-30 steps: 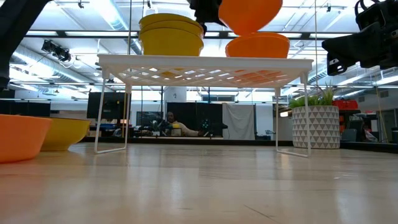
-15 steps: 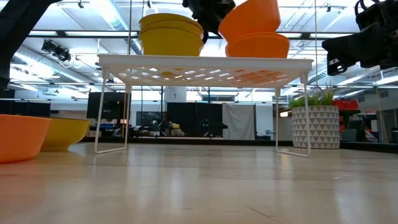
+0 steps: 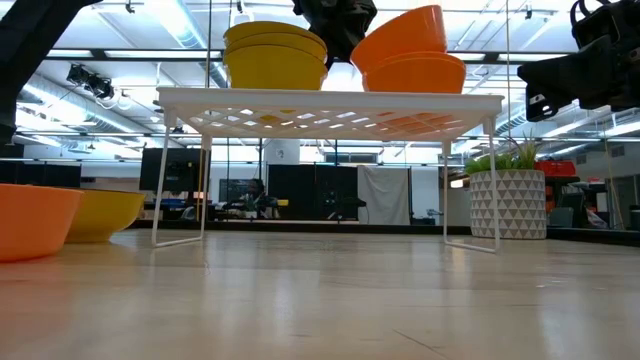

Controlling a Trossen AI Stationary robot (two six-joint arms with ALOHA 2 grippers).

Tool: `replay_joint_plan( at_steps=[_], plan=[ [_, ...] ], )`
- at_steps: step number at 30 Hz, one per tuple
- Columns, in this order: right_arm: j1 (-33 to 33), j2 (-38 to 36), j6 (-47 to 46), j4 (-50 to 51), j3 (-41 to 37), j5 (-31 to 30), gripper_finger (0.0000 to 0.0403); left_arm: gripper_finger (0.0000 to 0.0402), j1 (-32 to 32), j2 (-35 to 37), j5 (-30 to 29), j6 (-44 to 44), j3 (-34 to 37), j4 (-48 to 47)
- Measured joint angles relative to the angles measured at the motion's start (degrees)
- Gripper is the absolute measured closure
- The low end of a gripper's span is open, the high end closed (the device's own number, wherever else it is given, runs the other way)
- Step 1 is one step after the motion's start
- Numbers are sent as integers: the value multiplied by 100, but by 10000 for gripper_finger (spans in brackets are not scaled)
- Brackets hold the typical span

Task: Pick & Place Mini bowls
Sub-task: Stack the orange bowl on the orange bowl on the shelf

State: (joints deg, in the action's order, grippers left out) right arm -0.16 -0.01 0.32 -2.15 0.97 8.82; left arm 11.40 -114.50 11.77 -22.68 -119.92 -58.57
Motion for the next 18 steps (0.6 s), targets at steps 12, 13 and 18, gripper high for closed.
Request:
replay_joint_plan(
  at_steps=[12, 13, 18],
  plan=[
    [1, 0, 2, 0, 0, 1, 376, 399, 33, 0, -43, 45, 0, 40],
    [1, 0, 0, 0, 0, 0, 376, 399, 33, 0, -2, 44, 0, 83],
    [0, 0, 0, 0, 0, 2, 376, 398, 30, 0, 242, 39, -2, 146]
  ],
)
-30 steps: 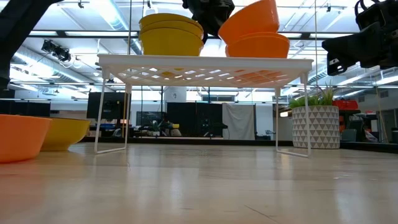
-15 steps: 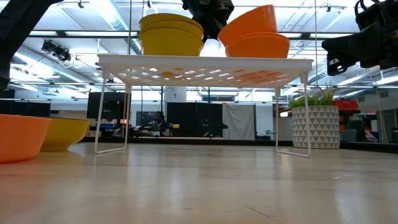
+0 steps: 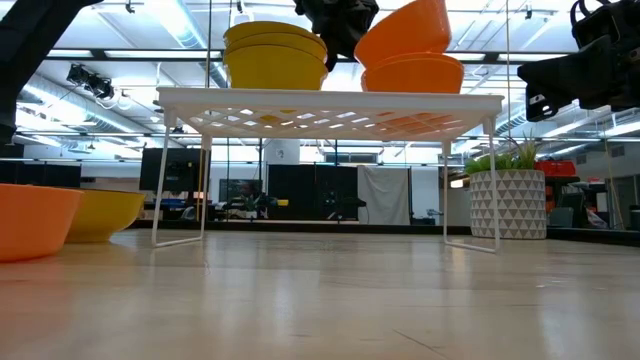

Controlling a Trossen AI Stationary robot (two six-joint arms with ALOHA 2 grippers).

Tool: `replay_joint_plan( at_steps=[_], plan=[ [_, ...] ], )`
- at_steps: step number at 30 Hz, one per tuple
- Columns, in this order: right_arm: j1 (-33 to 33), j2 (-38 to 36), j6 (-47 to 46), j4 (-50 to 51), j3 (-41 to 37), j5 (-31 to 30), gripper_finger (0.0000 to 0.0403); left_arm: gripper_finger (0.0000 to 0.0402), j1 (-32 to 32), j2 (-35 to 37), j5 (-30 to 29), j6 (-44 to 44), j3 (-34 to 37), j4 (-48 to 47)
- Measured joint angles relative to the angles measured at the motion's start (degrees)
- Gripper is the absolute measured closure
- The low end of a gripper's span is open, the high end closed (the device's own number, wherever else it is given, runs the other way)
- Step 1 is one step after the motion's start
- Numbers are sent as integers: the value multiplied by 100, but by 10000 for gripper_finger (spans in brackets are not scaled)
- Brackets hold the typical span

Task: Pick & Place Mini bowls
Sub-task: Stack the orange bowl on the orange bowl on the shelf

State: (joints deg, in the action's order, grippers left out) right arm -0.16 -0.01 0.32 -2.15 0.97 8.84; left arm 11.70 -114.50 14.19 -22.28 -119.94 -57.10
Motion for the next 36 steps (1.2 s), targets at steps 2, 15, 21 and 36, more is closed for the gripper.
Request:
replay_joint_plan(
  at_steps=[2, 15, 21, 36],
  plan=[
    [0, 0, 1, 0, 0, -2, 376, 398, -8, 0, 55, 0, 0, 2],
    [0, 0, 0, 0, 0, 0, 376, 397, -30, 0, 106, 44, 0, 7],
    [0, 0, 1, 0, 0, -1, 376, 389, -31, 0, 111, 50, 0, 100],
    [1, 0, 2, 0, 0, -1, 376, 386, -34, 0, 217, 165, -2, 157]
  ],
)
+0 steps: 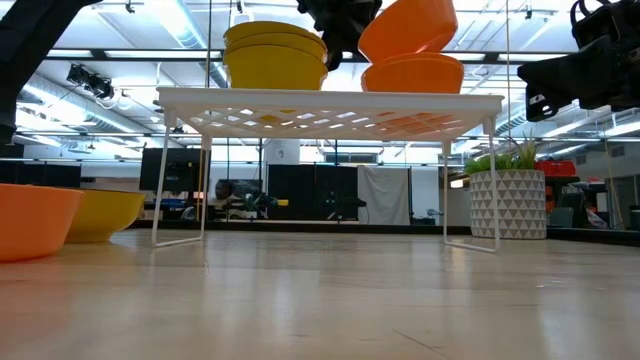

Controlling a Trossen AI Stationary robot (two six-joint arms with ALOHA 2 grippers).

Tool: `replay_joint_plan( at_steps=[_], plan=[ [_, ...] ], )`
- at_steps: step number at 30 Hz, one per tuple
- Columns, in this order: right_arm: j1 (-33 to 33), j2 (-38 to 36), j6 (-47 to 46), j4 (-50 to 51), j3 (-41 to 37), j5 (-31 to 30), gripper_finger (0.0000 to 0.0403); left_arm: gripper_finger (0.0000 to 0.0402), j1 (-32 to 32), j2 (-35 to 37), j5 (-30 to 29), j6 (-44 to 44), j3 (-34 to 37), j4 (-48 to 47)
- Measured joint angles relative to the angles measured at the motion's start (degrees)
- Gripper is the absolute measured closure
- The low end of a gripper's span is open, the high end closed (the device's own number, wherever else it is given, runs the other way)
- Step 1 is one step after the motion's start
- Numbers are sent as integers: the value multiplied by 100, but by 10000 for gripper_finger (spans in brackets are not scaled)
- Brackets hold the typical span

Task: Pick & Place Mini bowls
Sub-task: Stack the orange bowl on the orange bowl on the shelf

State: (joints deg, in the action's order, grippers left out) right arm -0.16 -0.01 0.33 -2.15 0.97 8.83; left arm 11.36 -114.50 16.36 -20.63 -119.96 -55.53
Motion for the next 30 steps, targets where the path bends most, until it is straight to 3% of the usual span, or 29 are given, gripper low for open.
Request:
replay_joint_plan(
  at_steps=[7, 19, 30],
  plan=[
    [0, 0, -1, 0, 0, -1, 376, 377, -7, 0, -2, 20, 0, 0],
    [-1, 0, 0, 0, 0, 1, 376, 303, 10, 0, -78, -77, 0, 6],
    [-1, 0, -2, 0, 0, 1, 376, 298, 138, 46, 257, -166, -78, 552]
  ],
)
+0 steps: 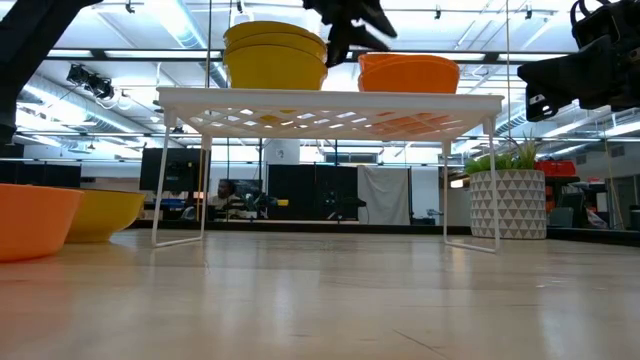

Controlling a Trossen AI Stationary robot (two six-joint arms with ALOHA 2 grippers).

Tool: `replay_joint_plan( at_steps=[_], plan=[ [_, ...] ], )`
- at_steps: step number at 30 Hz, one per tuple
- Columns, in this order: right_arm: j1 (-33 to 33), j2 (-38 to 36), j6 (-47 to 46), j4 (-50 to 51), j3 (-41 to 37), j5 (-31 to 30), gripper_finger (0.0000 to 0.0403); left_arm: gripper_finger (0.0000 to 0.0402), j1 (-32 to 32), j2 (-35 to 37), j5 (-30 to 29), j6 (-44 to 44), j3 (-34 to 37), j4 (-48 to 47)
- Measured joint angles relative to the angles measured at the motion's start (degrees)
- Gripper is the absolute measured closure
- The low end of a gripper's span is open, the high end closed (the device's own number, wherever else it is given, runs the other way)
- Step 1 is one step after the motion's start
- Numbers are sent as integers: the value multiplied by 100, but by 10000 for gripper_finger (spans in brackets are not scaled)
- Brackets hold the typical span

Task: Pick & Place Mini bowls
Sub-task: Stack the orange bowl on the orange bowl on the shelf

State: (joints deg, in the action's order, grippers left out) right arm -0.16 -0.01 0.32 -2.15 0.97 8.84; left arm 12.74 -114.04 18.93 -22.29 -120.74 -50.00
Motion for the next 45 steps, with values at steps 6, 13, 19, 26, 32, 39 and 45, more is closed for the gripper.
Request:
replay_joint_plan(
  at_steps=[6, 13, 19, 26, 32, 39, 45],
  plan=[
    [1, 0, 2, 0, 0, 0, 376, 305, -1, 21, 389, 224, -483, -14],
    [0, 0, 0, 0, 0, -2, 376, 385, -31, 15, 820, 321, -515, -91],
    [0, 0, 1, 0, 0, -1, 376, 397, -114, -17, 897, 411, -509, -88],
    [2, 0, 0, 0, 0, -2, 376, 399, -215, -34, 926, 486, -55, -96],
    [0, 0, 0, 0, 0, -2, 376, 399, -208, -37, 640, 630, 45, -158],
    [0, 0, 0, 1, 0, -2, 376, 400, -193, -37, 253, 830, 45, -333],
    [0, 0, 2, 0, 0, -2, 376, 400, -204, -37, -320, 1130, 47, -434]
  ],
)
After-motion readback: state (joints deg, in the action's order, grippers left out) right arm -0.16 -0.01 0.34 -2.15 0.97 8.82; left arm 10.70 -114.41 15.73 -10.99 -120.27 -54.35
